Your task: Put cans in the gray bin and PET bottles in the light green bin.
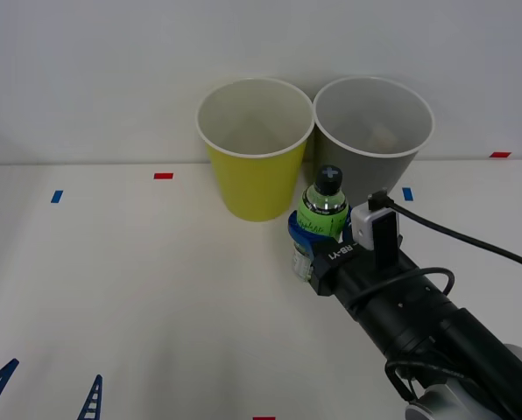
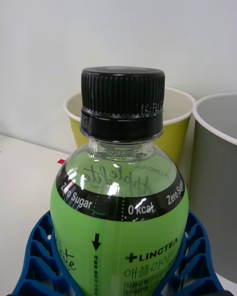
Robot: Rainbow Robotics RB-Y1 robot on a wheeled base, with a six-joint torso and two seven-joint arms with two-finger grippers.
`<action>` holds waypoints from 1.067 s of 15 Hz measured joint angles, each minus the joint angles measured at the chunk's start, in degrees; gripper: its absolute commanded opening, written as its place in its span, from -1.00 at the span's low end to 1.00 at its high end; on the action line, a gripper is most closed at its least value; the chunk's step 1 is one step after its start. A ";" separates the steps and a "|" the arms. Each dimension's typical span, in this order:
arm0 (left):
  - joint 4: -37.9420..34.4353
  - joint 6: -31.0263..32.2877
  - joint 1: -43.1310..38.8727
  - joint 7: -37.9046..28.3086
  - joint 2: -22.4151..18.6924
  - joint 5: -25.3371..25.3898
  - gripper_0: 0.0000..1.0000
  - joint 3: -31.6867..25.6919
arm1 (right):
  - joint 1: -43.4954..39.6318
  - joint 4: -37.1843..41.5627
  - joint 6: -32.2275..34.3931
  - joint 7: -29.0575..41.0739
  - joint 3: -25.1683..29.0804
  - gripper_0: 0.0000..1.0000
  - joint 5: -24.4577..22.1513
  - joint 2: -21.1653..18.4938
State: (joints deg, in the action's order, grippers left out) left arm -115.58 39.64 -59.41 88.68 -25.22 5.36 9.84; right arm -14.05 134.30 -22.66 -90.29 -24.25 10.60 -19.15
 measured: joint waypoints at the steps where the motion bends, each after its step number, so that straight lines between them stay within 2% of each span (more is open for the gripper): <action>1: 0.00 0.00 0.00 0.00 0.00 0.00 1.00 0.00 | 0.58 3.79 -5.15 3.26 0.15 -1.00 -0.40 -0.27; 2: 0.00 0.00 0.00 0.00 0.00 0.00 1.00 0.00 | 1.63 6.47 -9.06 6.42 0.21 -1.00 -1.15 -0.48; 5: 0.00 0.00 0.00 0.00 0.00 0.00 1.00 0.00 | 7.57 10.98 -20.78 15.24 -1.06 -1.00 -9.07 -0.13; 9: 0.00 0.00 0.00 0.00 0.00 0.00 1.00 0.00 | 19.93 13.94 -36.46 25.65 -3.40 -1.00 -13.56 2.80; 11: 0.00 0.00 0.00 0.00 0.00 0.00 1.00 0.00 | 25.18 14.62 -40.22 28.64 -3.33 -1.00 -12.68 4.35; 16: 0.00 0.00 0.00 0.00 0.00 0.00 1.00 0.00 | 34.29 13.52 -45.84 27.95 4.17 -1.00 -2.04 9.10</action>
State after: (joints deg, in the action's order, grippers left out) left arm -115.58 39.64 -59.41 88.68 -25.22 5.36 9.84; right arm 20.24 147.82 -68.50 -62.34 -20.09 8.56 -10.05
